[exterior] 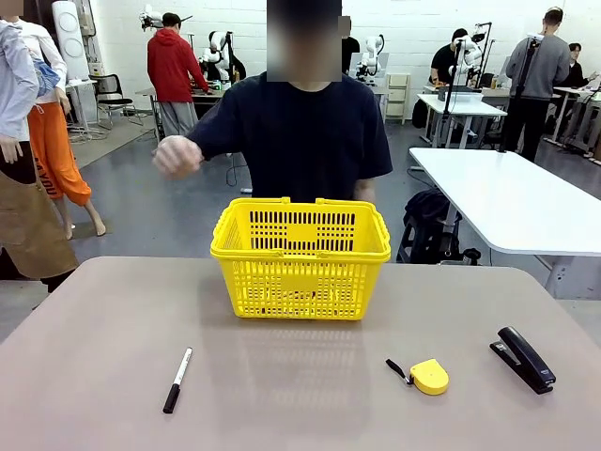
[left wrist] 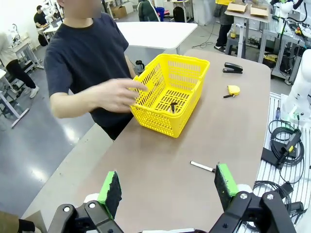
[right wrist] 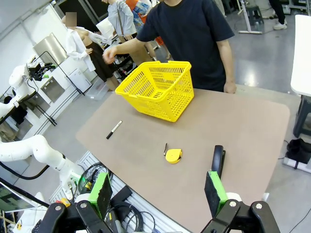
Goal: Place the items the person wants into the basket.
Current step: Pick up the item the person points to and place it in the Market Basket.
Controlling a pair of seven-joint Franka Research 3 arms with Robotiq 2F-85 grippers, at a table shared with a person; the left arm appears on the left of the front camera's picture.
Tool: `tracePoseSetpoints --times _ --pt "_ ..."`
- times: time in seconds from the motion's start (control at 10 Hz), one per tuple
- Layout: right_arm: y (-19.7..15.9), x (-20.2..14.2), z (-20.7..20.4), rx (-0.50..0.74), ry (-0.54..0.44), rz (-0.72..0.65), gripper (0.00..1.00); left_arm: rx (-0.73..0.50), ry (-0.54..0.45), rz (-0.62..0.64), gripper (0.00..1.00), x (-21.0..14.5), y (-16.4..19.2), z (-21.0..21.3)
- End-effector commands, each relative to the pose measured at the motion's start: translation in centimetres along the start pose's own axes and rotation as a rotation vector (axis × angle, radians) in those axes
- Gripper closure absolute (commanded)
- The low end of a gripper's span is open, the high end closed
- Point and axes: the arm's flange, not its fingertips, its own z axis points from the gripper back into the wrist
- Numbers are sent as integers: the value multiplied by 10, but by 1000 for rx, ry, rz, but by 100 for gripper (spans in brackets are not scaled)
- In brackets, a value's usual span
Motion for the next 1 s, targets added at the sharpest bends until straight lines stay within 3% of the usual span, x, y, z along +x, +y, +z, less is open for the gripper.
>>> tracePoseSetpoints --times 0.0,0.9 --pt "0 2 -1 16 -16 10 0 -6 -15 -23 0 0 1 1" --pt "0 2 -1 16 -16 10 0 -6 -15 -23 0 0 1 1"
